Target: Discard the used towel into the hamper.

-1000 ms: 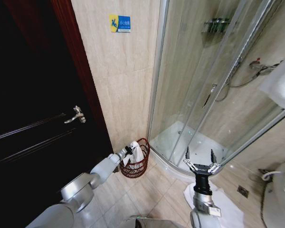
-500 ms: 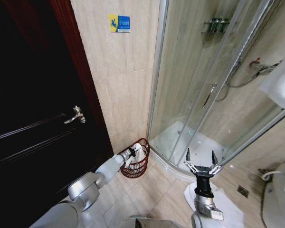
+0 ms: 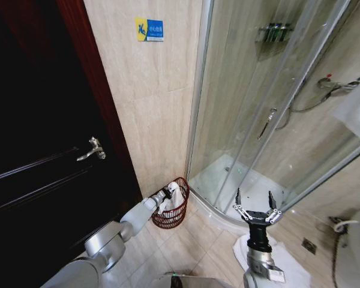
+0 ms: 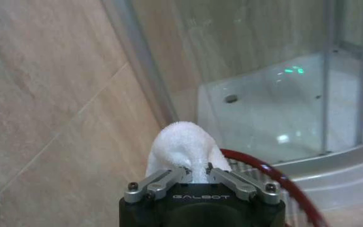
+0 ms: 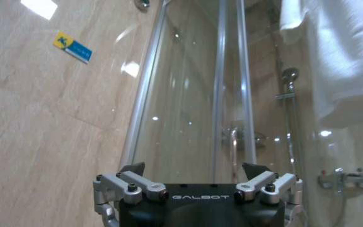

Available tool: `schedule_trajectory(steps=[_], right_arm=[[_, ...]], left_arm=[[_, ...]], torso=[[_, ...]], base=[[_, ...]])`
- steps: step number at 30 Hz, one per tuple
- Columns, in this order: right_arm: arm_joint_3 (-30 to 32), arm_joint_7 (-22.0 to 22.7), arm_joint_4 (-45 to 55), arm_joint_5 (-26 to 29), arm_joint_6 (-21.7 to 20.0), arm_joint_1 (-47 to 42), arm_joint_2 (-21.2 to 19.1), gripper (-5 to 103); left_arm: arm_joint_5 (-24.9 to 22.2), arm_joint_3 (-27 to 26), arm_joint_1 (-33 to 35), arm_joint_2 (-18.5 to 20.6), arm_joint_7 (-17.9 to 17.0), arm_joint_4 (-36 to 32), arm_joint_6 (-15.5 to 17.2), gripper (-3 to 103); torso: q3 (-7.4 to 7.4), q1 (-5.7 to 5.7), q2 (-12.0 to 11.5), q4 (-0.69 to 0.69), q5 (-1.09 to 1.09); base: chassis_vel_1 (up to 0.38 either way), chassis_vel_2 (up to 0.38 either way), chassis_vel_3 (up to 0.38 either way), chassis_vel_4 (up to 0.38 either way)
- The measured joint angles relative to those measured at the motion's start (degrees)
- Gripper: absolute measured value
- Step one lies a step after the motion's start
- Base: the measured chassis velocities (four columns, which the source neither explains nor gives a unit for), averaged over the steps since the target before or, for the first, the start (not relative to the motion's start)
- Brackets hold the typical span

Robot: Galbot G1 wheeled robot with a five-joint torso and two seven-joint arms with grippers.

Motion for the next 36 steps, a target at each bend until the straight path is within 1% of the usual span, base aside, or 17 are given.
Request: schedule_trajectory(steps=[1,2,4,6,7,11,15,16,19,20,23,24,28,30,33,34,36], right_arm=[[-0.11,-0.26,-0.13,-0.04,0.29,-0.12,0.0,100],[-0.15,-0.65,-0.34,-0.05,0.58,-0.17,0.0,100],[-0.15,-0.76,-0.39,-0.05,0.68,-0.17,0.0,100],[-0.06,-1.13,-0.52,0.14,0.8,-0.18,0.0,100],[-0.06,-1.13,-0.52,0.14,0.8,-0.18,0.0,100],[0.08,-1.46,-0.72,1.39,0.11,-0.05,0.0,100],[-0.07,-1.47,-0.34,1.69,-0.64,0.05,0.0,100],[-0.2,-1.51,-0.11,1.99,-1.12,0.16,0.0,100],[-0.29,-1.69,0.74,2.67,-3.0,0.21,0.0,100],[-0.29,-1.69,0.74,2.67,-3.0,0.21,0.0,100],[-0.14,-1.7,2.05,3.3,-5.28,0.42,-0.02,100],[-0.14,-1.7,2.05,3.3,-5.28,0.42,-0.02,100],[0.43,-1.84,5.42,4.32,-7.76,0.16,-0.78,100],[0.51,-1.98,6.72,4.58,-8.4,-0.16,-0.94,100],[0.65,-2.2,10.49,5.12,-10.11,-0.31,-1.28,100],[0.65,-2.2,10.49,5.12,-10.11,-0.31,-1.28,100],[0.9,-2.31,14.04,5.82,-11.92,-0.26,-1.86,100]], left_arm=[[0.11,-0.08,0.2,0.09,-0.49,-0.31,0.0,0],[0.15,-0.24,0.34,0.2,-0.77,-0.45,0.03,10],[0.15,-0.3,0.35,0.28,-0.88,-0.48,0.05,10],[0.04,-0.67,0.79,0.94,-1.0,-0.97,0.28,20],[0.04,-0.67,0.79,0.94,-1.0,-0.97,0.28,20],[1.1,-1.12,2.43,2.92,-0.58,-3.71,1.29,42],[1.49,-1.91,3.01,3.44,-0.57,-4.71,1.41,48],[1.65,-2.33,3.37,3.81,-0.53,-5.44,1.55,54],[-1.98,-3.27,5.3,6.64,4.38,-11.57,1.83,70],[-1.98,-3.27,5.3,6.64,4.38,-11.57,1.83,70],[-10.42,-3.55,9.81,11.96,7.2,-25.03,8.13,87],[-10.42,-3.55,9.81,11.96,7.2,-25.03,8.13,87],[-16.13,-8.61,18.42,19.98,6.71,-41.39,13.29,99],[-16.83,-10.28,20.71,21.77,6.35,-44.92,14.28,100],[-18.91,-16.24,27.63,25.76,6.4,-55.42,15.85,100],[-18.91,-16.24,27.63,25.76,6.4,-55.42,15.85,100],[-20.44,-21.44,33.38,27.16,6.82,-62.7,16.88,100]], torso=[[0.02,0.04,-0.01,0.0,-0.02],[0.02,0.03,-0.02,-0.02,-0.01],[0.01,0.02,-0.02,-0.03,-0.01],[0.0,-0.06,-0.01,-0.04,-0.02],[0.0,-0.06,-0.01,-0.04,-0.02],[-0.02,-0.1,0.01,0.0,-0.01],[-0.02,-0.09,0.02,-0.01,-0.01],[-0.01,-0.08,0.01,-0.02,-0.03],[0.0,-0.04,0.01,-0.02,-0.02],[0.0,-0.04,0.01,-0.02,-0.02],[-0.01,-0.05,0.01,-0.04,-0.02],[-0.01,-0.05,0.01,-0.04,-0.02],[-0.01,-0.06,0.01,0.0,-0.02],[-0.01,-0.06,0.01,0.0,-0.02],[-0.01,-0.06,0.01,0.0,-0.02],[-0.01,-0.06,0.01,0.0,-0.02],[-0.02,-0.06,0.01,-0.04,-0.03]], base=[[-0.097,0.089,0.123,-0.101],[-0.097,0.035,0.053,-0.024],[-0.04,0.035,0.053,-0.036],[0.0,0.0,0.0,0.0],[0.0,0.0,0.0,0.0],[0.036,-0.014,-0.018,0.015],[0.0,0.0,0.0,0.0],[0.0,0.0,0.0,0.0],[0.0,0.0,0.0,0.0],[0.0,0.0,0.0,0.0],[0.0,0.0,0.0,0.0],[0.0,0.0,0.0,0.0],[0.0,0.0,0.0,0.0],[0.0,0.0,0.0,0.0],[0.0,0.0,0.0,0.0],[0.0,0.0,0.0,0.0],[0.0,0.0,0.0,0.0]])
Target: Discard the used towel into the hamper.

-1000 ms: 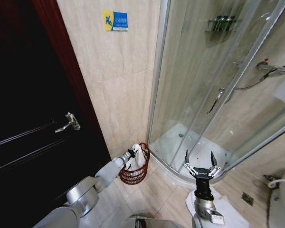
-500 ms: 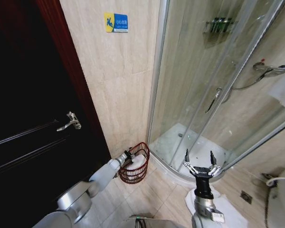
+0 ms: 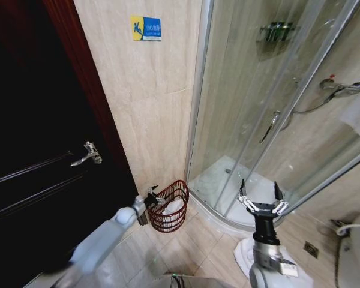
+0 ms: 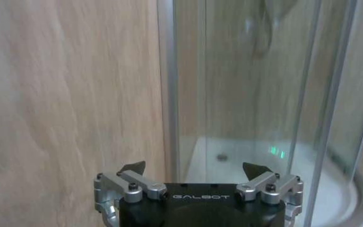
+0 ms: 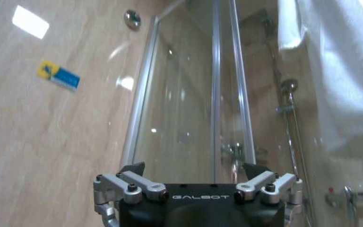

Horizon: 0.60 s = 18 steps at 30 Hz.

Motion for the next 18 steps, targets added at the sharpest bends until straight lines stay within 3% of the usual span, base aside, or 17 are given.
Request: schedule_trajectory(steps=[2,5,6,9,10,13,15,17,18], right_arm=[[0.02,0.06,2.01,0.87,-1.45,0.23,-0.64,100],[0.09,0.64,5.47,1.42,-4.1,1.37,-1.31,100],[0.09,0.64,5.47,1.42,-4.1,1.37,-1.31,100],[0.09,1.22,8.9,1.4,-7.2,1.26,-2.56,100],[0.09,1.22,8.9,1.4,-7.2,1.26,-2.56,100],[0.47,2.01,10.92,1.7,-9.29,1.48,-3.08,100],[0.62,2.0,11.37,2.22,-9.47,1.43,-3.13,100],[0.63,1.54,12.4,3.8,-9.7,1.26,-3.37,100],[0.63,1.54,12.4,3.8,-9.7,1.26,-3.37,100]], left_arm=[[-1.12,-3.17,4.09,0.38,-0.32,-3.82,0.46,100],[-2.25,-11.78,11.4,-1.01,-4.13,-10.61,1.07,100],[-2.25,-11.78,11.4,-1.01,-4.13,-10.61,1.07,100],[-5.23,-20.21,17.58,-5.88,-7.49,-20.67,4.68,100],[-5.23,-20.21,17.58,-5.88,-7.49,-20.67,4.68,100],[-6.16,-26.9,23.15,-10.93,-9.13,-30.66,9.44,100],[-5.43,-28.9,24.46,-12.49,-8.51,-32.63,10.43,100],[-2.79,-34.55,27.67,-16.73,-4.52,-37.38,12.88,100],[-2.79,-34.55,27.67,-16.73,-4.52,-37.38,12.88,100]], torso=[[0.0,0.0,0.0,0.0,-0.01],[0.0,0.0,0.0,0.05,0.03],[0.0,0.0,0.0,0.05,0.03],[0.01,0.0,0.0,0.0,0.0],[0.01,0.0,0.0,0.0,0.0],[0.0,0.0,0.0,0.02,0.03],[0.01,0.0,0.0,0.01,0.03],[0.0,0.0,0.0,0.02,0.04],[0.0,0.0,0.0,0.02,0.04]], base=[[0.0,0.0,0.0,0.0],[0.0,0.0,0.0,0.0],[0.0,0.0,0.0,0.0],[0.0,0.0,0.0,0.0],[0.0,0.0,0.0,0.0],[0.0,0.0,0.0,0.0],[0.0,0.0,0.0,0.0],[0.0,0.0,0.0,0.0],[0.0,0.0,0.0,0.0]])
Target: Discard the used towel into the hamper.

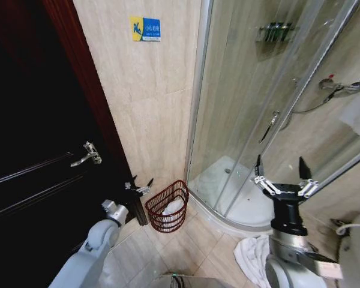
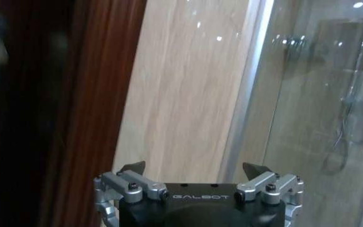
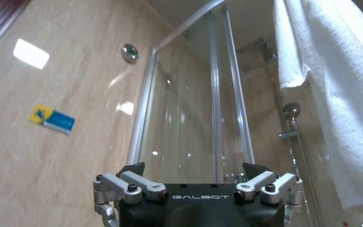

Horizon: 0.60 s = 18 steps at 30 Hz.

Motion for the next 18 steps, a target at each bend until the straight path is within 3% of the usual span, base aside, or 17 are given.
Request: schedule_trajectory(steps=[2,5,13,18], right_arm=[[-0.14,-0.82,0.3,1.07,-1.9,0.31,-0.13,100],[-0.35,-0.9,0.32,1.21,-3.93,0.98,-0.03,100],[-0.34,-0.72,0.27,1.77,-7.39,1.19,0.5,100],[-0.06,-1.85,0.18,5.89,-5.88,1.16,0.93,100]], left_arm=[[0.99,-3.42,4.03,-3.64,0.78,-5.49,2.81,100],[1.71,-4.72,6.78,-6.03,-0.13,-9.85,4.25,100],[4.72,-4.19,10.62,-9.96,-1.48,-15.86,1.07,100],[6.6,-3.86,12.1,-13.31,-2.02,-18.44,0.66,100]], torso=[[0.0,0.0,-0.01,0.01,-0.01],[0.0,0.0,-0.01,0.02,0.0],[0.01,0.01,-0.01,0.0,-0.01],[0.01,0.01,-0.01,0.02,-0.01]], base=[[0.0,0.0,0.0,0.0],[0.0,0.0,0.0,0.0],[0.0,0.0,0.0,0.0],[0.0,0.0,0.0,0.0]])
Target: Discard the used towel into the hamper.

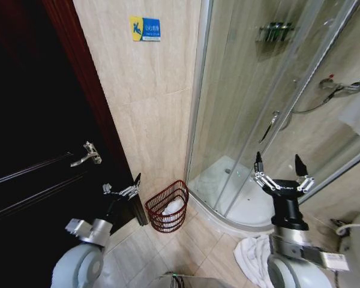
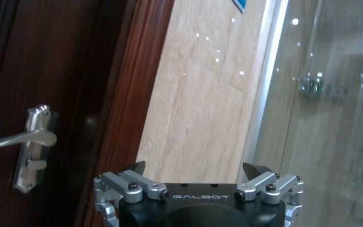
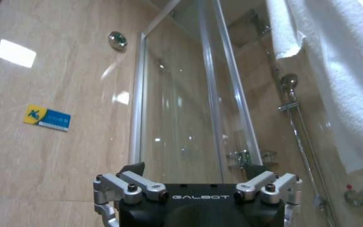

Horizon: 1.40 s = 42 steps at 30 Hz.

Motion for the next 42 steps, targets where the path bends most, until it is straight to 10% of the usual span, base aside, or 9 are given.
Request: schedule_trajectory(steps=[19,42], right_arm=[[5.45,0.73,-0.15,-4.13,2.02,-1.95,-0.35,100],[16.4,0.88,-0.2,5.03,0.23,1.18,-7.53,100]], left_arm=[[2.31,1.42,-0.2,0.43,-0.29,0.83,-0.19,100],[2.19,1.5,-0.27,0.52,-0.25,1.01,-0.22,100]], torso=[[0.0,0.0,0.0,-0.01,-0.01],[0.01,0.0,0.0,-0.01,0.01]], base=[[0.0,0.0,0.0,0.0],[-0.116,-0.123,0.113,0.117]])
